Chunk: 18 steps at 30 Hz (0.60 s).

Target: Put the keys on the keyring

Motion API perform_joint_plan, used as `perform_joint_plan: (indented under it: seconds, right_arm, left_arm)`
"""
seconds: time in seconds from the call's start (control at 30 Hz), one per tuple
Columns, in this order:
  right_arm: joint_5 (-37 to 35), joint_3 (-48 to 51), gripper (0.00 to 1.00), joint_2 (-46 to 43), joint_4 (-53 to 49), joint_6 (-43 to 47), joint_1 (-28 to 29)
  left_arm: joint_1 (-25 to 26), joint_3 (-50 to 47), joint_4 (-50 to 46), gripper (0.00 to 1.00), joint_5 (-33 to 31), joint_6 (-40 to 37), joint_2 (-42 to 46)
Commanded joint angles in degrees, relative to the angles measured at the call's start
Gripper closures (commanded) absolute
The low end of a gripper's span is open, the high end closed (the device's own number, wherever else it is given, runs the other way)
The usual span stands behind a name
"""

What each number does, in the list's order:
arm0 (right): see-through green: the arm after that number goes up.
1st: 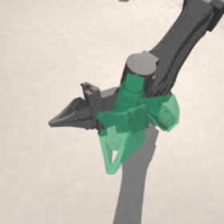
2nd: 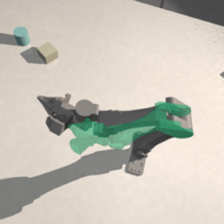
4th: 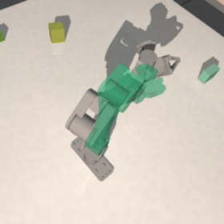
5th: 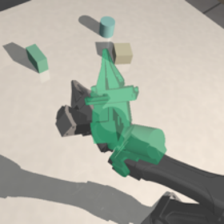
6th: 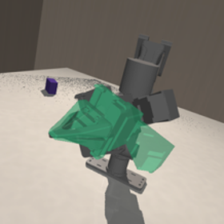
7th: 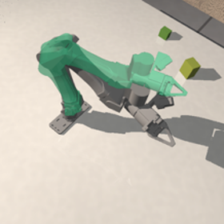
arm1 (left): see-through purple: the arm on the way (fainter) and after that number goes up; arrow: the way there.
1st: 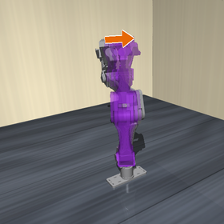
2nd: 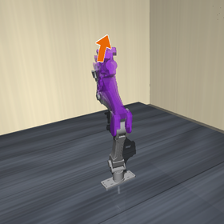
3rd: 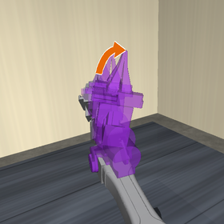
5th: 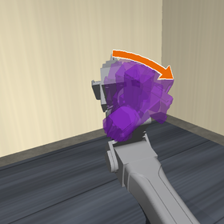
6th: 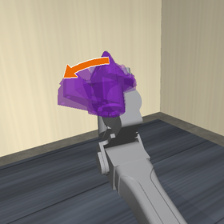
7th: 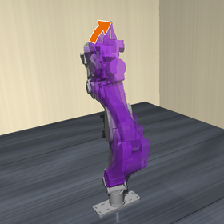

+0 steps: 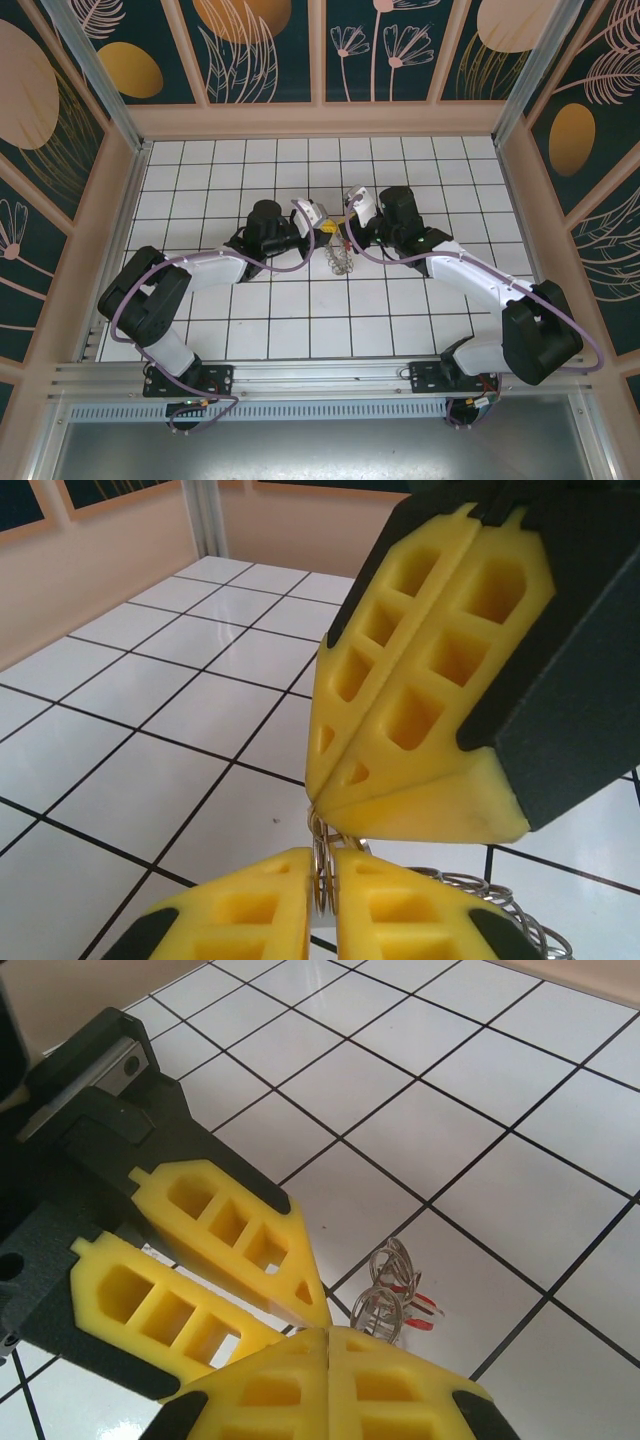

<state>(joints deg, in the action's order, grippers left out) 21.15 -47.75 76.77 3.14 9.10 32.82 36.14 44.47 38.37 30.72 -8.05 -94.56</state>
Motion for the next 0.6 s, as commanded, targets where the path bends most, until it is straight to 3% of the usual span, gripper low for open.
perform_joint_plan:
  seconds: [0.0, 0.27, 0.57]
  right_arm:
    - [1.8, -1.65, 1.0, -1.45, 1.45, 1.35, -0.21]
    - [2.1, -1.66, 1.0, -1.36, 1.58, 1.52, -0.21]
    - [0.46, -1.88, 1.0, -1.38, 0.98, 1.59, -0.23]
  left_arm:
    - [0.16, 1.68, -2.53, 0.88, -0.43, -2.17, -0.62]
    - [0.17, 2.46, -3.47, 0.83, -0.06, -2.36, -1.02]
    - [0.22, 2.83, -2.35, 0.99, 0.21, -1.66, -0.71]
